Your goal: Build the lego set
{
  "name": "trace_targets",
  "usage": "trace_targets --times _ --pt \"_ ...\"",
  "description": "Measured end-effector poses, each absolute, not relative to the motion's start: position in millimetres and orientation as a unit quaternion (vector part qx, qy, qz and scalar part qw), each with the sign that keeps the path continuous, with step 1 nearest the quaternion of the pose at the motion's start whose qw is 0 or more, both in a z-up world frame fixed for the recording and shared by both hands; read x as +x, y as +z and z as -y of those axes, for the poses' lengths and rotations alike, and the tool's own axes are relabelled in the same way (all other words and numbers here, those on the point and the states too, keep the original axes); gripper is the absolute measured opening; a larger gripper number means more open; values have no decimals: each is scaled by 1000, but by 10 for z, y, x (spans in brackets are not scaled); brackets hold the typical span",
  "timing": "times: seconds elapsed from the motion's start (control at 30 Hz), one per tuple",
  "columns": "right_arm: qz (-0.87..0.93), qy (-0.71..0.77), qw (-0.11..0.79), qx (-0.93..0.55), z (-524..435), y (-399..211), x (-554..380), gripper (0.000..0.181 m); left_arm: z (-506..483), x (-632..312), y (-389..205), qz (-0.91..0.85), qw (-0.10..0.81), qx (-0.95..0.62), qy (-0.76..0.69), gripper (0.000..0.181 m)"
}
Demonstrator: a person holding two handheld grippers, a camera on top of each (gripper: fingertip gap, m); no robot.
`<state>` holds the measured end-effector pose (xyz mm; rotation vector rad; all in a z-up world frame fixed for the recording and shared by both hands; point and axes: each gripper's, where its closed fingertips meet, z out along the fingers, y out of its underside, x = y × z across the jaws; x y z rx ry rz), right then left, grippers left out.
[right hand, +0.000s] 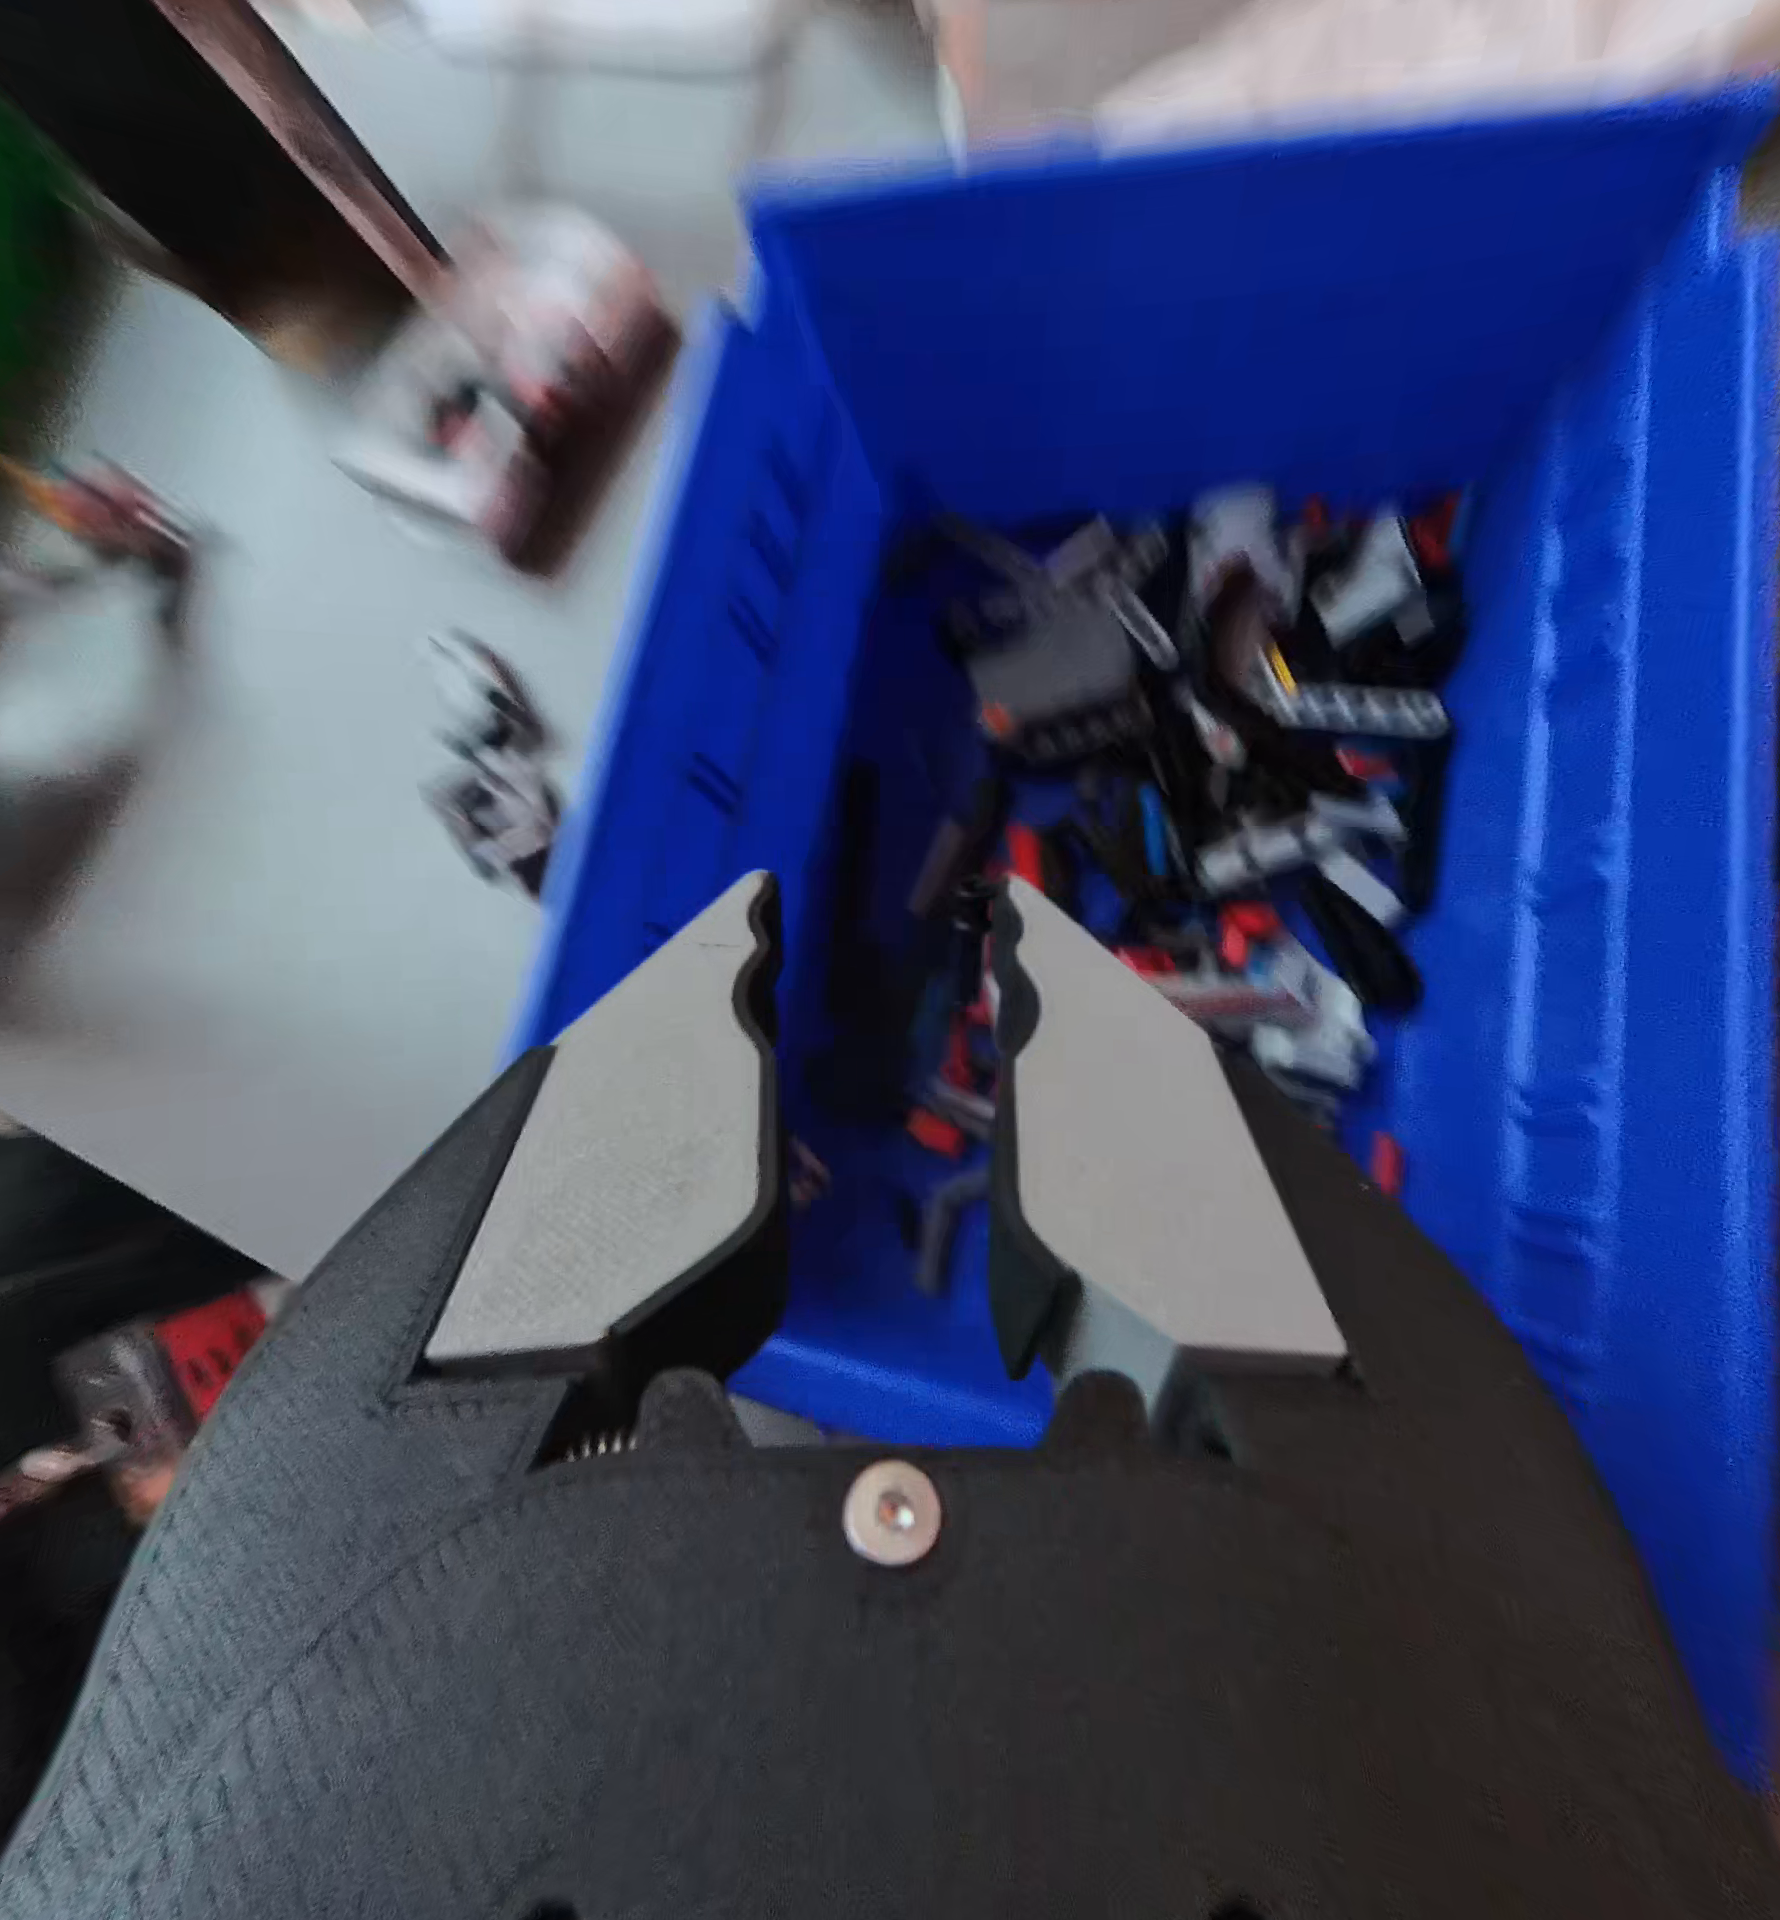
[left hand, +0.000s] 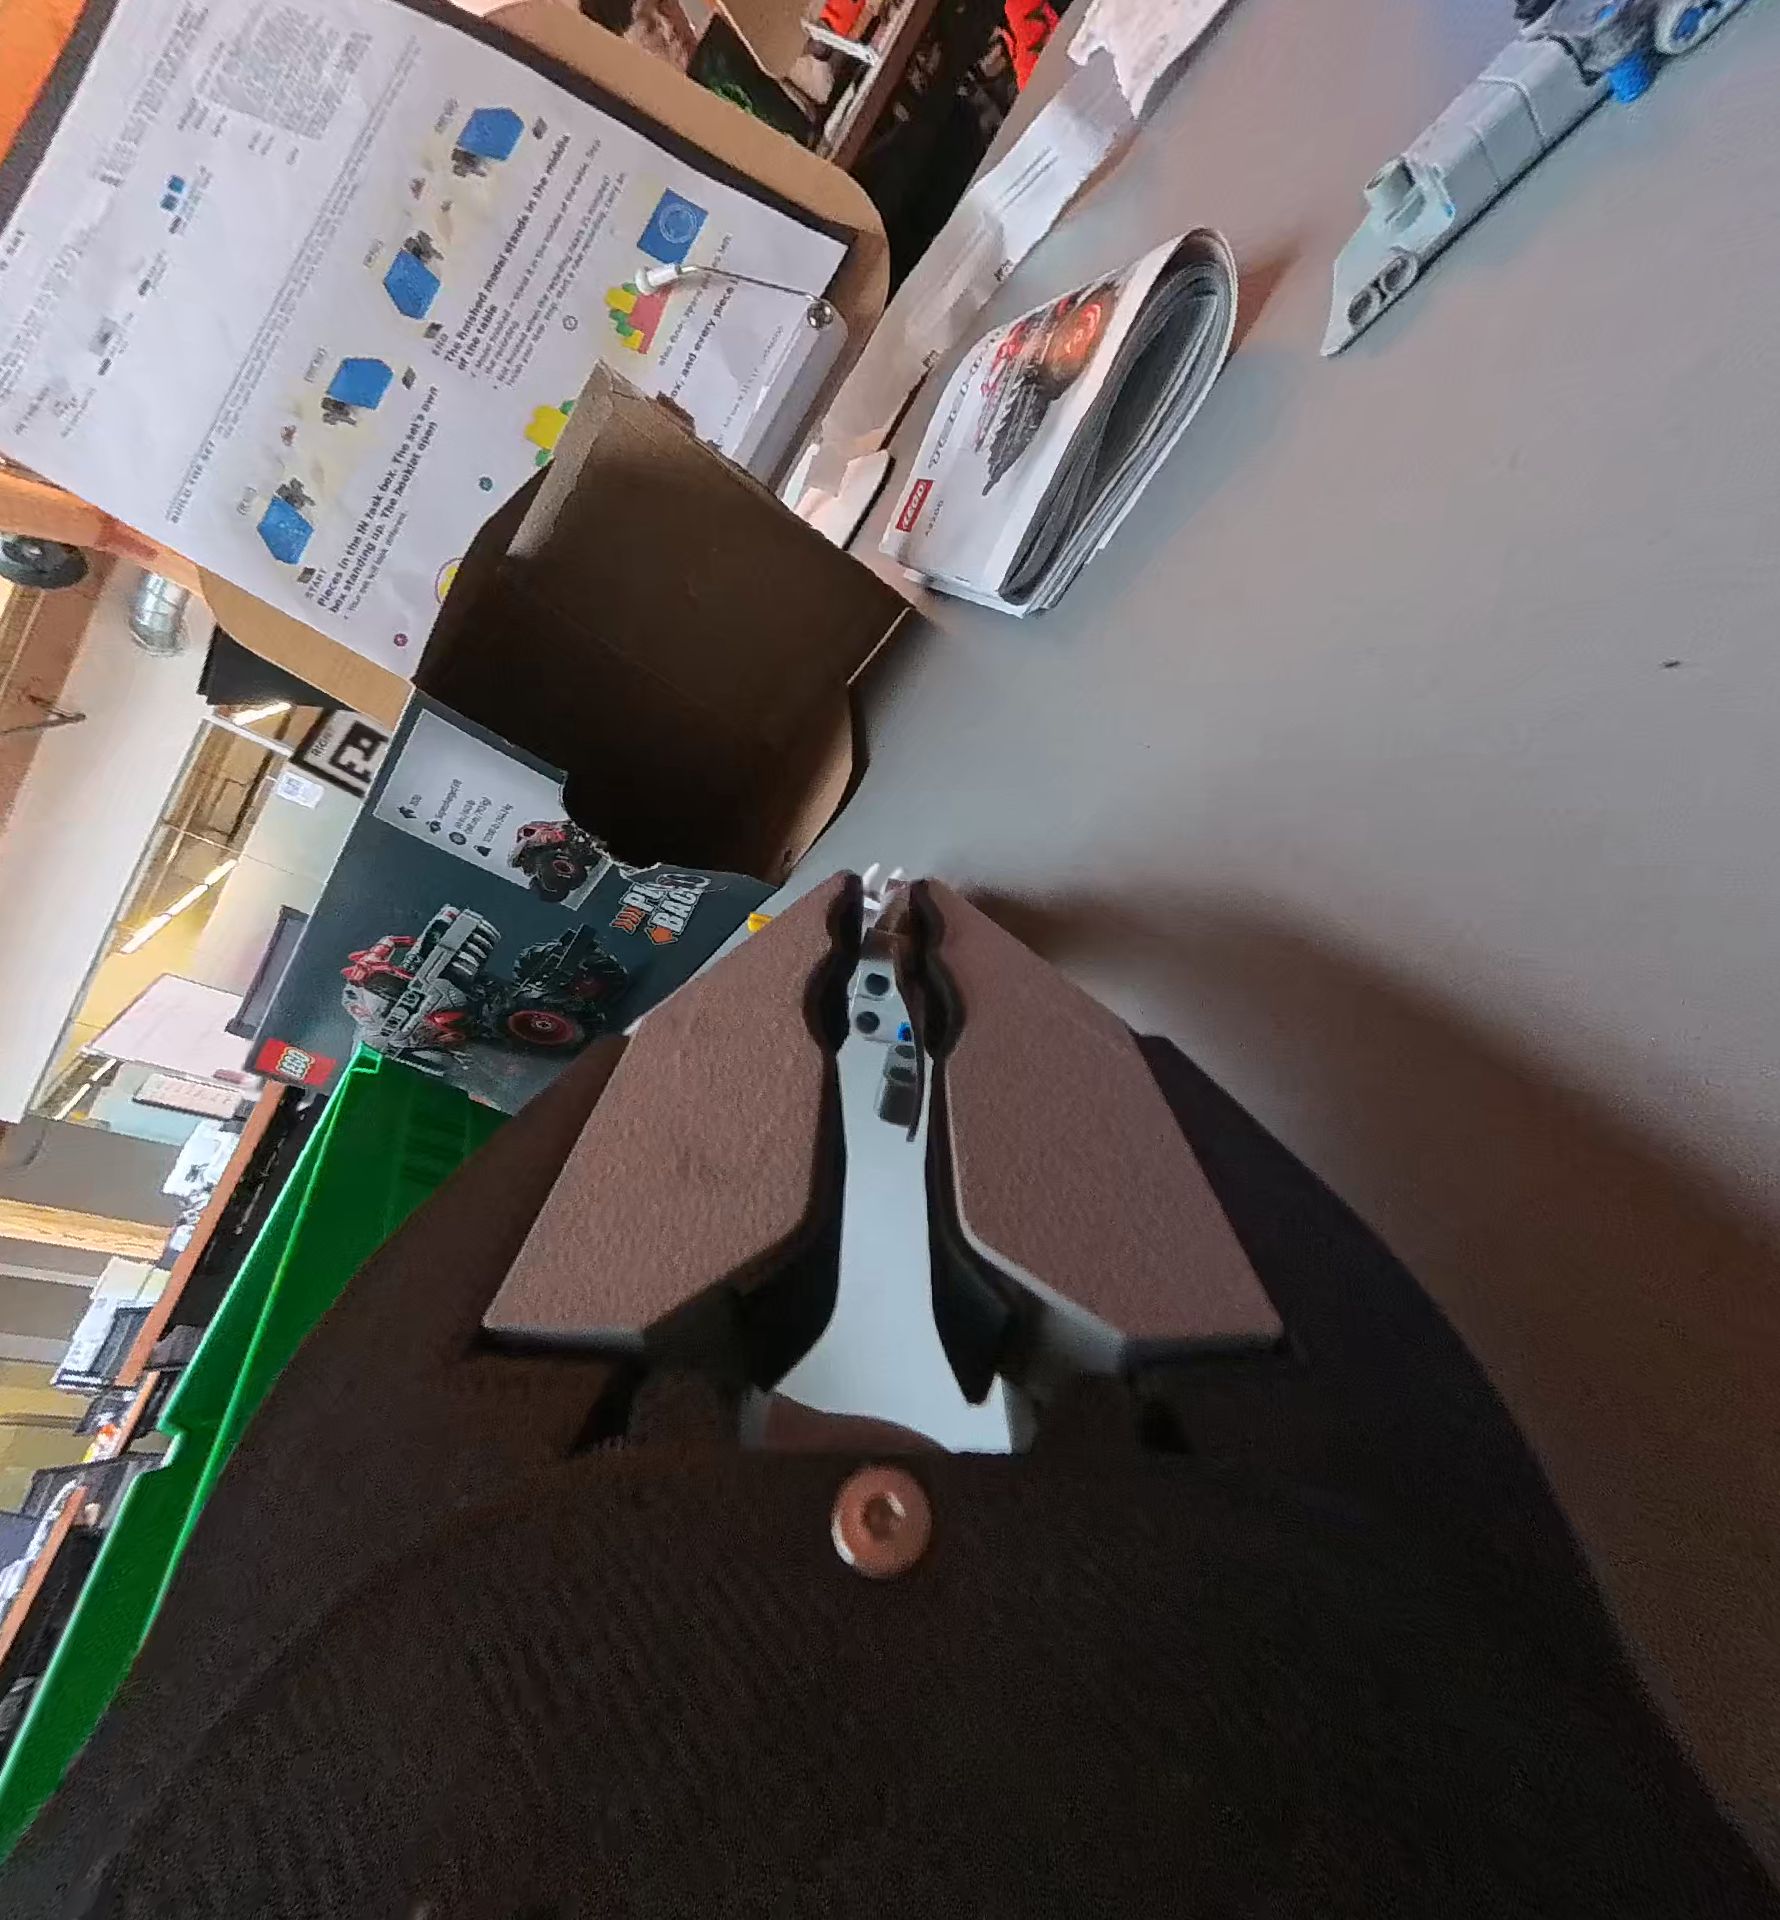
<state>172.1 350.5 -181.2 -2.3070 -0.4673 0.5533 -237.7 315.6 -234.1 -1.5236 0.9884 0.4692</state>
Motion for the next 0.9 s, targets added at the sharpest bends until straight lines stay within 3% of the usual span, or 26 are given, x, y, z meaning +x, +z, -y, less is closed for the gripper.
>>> trace_targets --times 0.07,0.1,0.13,0.2,0.27,0.3,0.33,0.43,0.5,0.57,0.67,0.8,0.9 --pt "167 283 401 -855 -3485 -1618 1626 28 -3160 -2372 -2367 -432 586 -653 211 7" --pt "161 258 367 -879 -3458 -1761 1731 33 -3160 -2369 -2373 -434 584 -652 214 7" --pt "153 235 341 -897 -3429 -1867 1823 56 -3160 -2371 -2373 -434 584 -652 214 7" --pt "150 297 378 -864 -3341 -1671 1710 49 -3164 -2387 -2365 -429 586 -654 211 7" --pt "138 267 386 -872 -3316 -1738 1855 37 -3173 -2409 -2353 -423 587 -659 208 7" --pt "131 216 340 -906 -3272 -1958 2022 60 -3176 -2416 -2351 -421 587 -660 208 6" --pt "130 183 315 -922 -3219 -2058 2128 61 -3176 -2416 -2350 -421 587 -660 207 6" --pt "145 148 428 -880 -3201 -1751 2177 36 -3170 -2418 -2351 -422 587 -658 209 6" --pt "146 161 467 -857 -3112 -1558 2108 44 -3167 -2407 -2327 -420 593 -659 198 6" --pt "177 205 517 -812 -2968 -1260 1779 53 -3146 -2388 -2299 -417 599 -661 173 6" --pt "259 262 566 -737 -2711 -937 1008 48 -3074 -2345 -2148 -399 634 -652 113 6" --pt "401 356 488 -689 -2427 -1166 -238 53 -2744 -2127 -1854 -393 683 -610 -88 6" --pt "478 333 442 -682 -2544 -1646 -903 56 -2691 -2182 -1738 -336 666 -625 -229 5"
